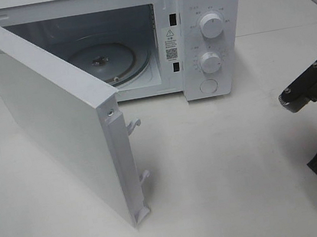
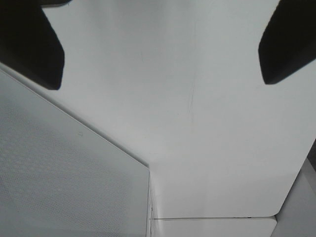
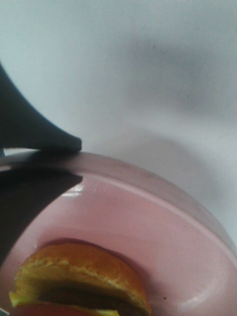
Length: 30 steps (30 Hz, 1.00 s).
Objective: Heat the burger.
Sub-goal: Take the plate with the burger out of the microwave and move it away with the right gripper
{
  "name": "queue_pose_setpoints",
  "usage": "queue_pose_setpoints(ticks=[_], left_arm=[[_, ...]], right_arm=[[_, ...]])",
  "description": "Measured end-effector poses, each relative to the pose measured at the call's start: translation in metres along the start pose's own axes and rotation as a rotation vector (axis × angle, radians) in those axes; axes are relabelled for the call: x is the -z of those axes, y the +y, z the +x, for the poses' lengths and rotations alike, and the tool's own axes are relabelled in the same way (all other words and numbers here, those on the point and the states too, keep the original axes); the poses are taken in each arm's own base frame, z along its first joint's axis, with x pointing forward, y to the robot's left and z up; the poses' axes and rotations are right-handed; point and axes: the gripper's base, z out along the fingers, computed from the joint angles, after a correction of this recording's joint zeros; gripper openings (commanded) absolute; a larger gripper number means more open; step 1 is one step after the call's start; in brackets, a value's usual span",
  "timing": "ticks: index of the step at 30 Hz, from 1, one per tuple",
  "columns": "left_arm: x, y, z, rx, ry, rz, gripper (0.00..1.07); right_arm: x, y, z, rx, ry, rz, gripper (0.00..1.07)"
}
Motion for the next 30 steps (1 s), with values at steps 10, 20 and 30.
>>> queue_pose_setpoints(ticks=[10, 20, 30], left_arm=[[0.0, 0.0, 0.0, 0.0, 0.0, 0.0, 1.0], [0.0, 0.0, 0.0, 0.0, 0.0, 0.0, 1.0], [0.0, 0.0, 0.0, 0.0, 0.0, 0.0, 1.0]], right_arm=[[-0.02, 0.025, -0.006, -0.03, 0.032, -0.027, 0.0], [-0.04, 0.045, -0.008, -0.045, 0.066, -0.037, 0.01], [-0.049, 0.049, -0.01, -0.063, 0.066, 0.007, 0.12]])
